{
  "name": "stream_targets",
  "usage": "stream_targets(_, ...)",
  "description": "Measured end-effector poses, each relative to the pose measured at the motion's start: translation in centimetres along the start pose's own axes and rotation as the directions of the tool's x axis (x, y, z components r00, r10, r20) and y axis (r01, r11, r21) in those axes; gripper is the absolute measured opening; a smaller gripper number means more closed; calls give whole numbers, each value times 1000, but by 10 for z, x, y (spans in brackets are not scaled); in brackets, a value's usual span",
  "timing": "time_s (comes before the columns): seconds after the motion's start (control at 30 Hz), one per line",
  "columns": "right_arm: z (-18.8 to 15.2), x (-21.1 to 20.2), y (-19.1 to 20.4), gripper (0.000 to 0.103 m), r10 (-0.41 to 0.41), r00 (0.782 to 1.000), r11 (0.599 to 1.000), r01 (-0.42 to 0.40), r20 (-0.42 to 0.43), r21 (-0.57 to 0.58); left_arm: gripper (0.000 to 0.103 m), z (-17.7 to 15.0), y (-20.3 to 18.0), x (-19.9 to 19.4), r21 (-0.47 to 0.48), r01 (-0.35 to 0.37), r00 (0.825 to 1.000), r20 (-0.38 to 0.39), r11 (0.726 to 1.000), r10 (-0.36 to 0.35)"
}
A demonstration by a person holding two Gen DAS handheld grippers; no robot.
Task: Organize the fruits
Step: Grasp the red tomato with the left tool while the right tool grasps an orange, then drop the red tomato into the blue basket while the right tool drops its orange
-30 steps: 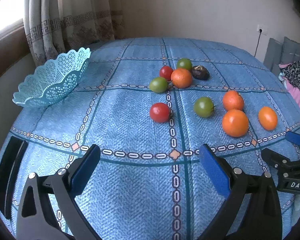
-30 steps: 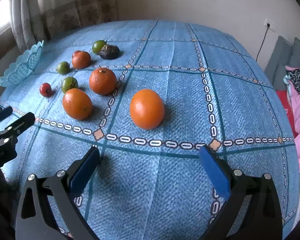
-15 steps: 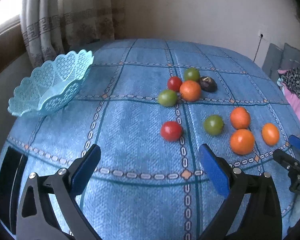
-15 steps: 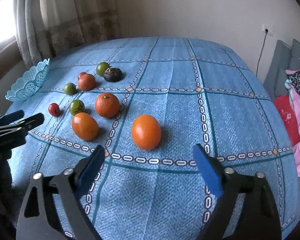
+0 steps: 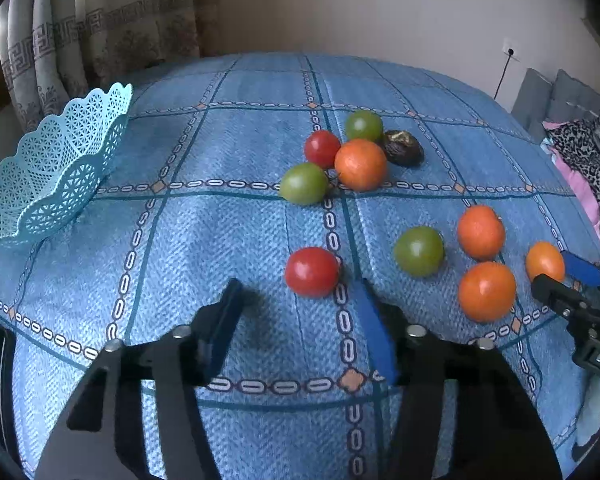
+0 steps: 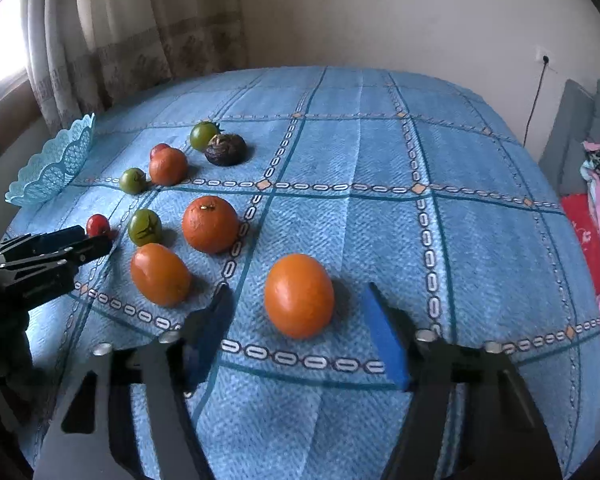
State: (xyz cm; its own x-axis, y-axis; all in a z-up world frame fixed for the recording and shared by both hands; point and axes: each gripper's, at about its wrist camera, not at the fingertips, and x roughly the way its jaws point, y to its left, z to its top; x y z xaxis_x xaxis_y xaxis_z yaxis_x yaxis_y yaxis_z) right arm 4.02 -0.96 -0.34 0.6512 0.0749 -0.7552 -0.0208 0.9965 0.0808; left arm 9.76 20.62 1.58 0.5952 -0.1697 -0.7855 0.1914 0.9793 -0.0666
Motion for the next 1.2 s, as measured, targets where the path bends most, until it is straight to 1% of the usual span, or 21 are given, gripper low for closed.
stream_targets(0.03, 0, 2, 1, 56, 1, 1000, 1000, -1, -6, 0, 49, 0, 0, 0, -2, 2, 1000, 2, 1000, -2)
stream_targets(0.1, -1, 5, 1, 54, -6, 1000, 1000, 6, -10, 2, 42, 4, 3, 3, -6, -1, 1000, 3, 1000, 1)
stream_targets(0.17, -1, 4, 0, 44, -6, 1000, 1000, 6, -5, 6, 37, 5, 4, 3, -16, 16, 1000, 9, 1000, -16)
stream_targets(0.2, -1, 4, 0, 41, 1, 1000, 1000, -1, -6, 8, 32, 6, 5, 2, -18, 25, 1000, 10, 1000, -25)
stream_targets(0.23, -1, 4, 0, 37, 3, 1000, 1000, -3, -7, 8, 27, 5, 4, 2, -18, 39, 999, 13, 999, -39)
stream_targets(0.3, -1, 4, 0, 34, 0, 1000, 1000, 0, -5, 10, 27, 4, 5, 1, -17, 40, 999, 17, 999, -40)
stream_targets(0.4, -2, 1, -2, 34, 9, 1000, 1000, -9, 2, 23, 27, 1, 11, -4, -25, 38, 999, 28, 999, -37)
stream_targets(0.6, 0, -12, -7, 34, 5, 999, 999, -8, 44, 50, 27, 1, 19, -28, -22, -3, 996, 93, 1000, 5)
stream_targets(0.73, 4, -28, -4, 34, 8, 996, 999, -13, 90, 53, 27, 13, 26, -48, -37, -23, 989, 145, 999, 28)
stream_targets(0.83, 8, -43, 0, 34, 19, 991, 998, -27, 134, 52, 27, 18, 41, -61, -65, -42, 983, 177, 997, 53)
stream_targets(0.97, 13, -59, 6, 34, 36, 983, 998, -45, 179, 49, 27, 23, 63, -71, -102, -72, 975, 202, 992, 92)
stream_targets(1.07, 18, -66, 14, 34, 59, 979, 997, -68, 196, 43, 27, 30, 85, -79, -138, -94, 968, 217, 986, 123)
stream_targets(1.2, 30, -70, 35, 34, 90, 974, 995, -95, 207, 11, 27, 34, 106, -83, -173, -126, 961, 224, 977, 163)
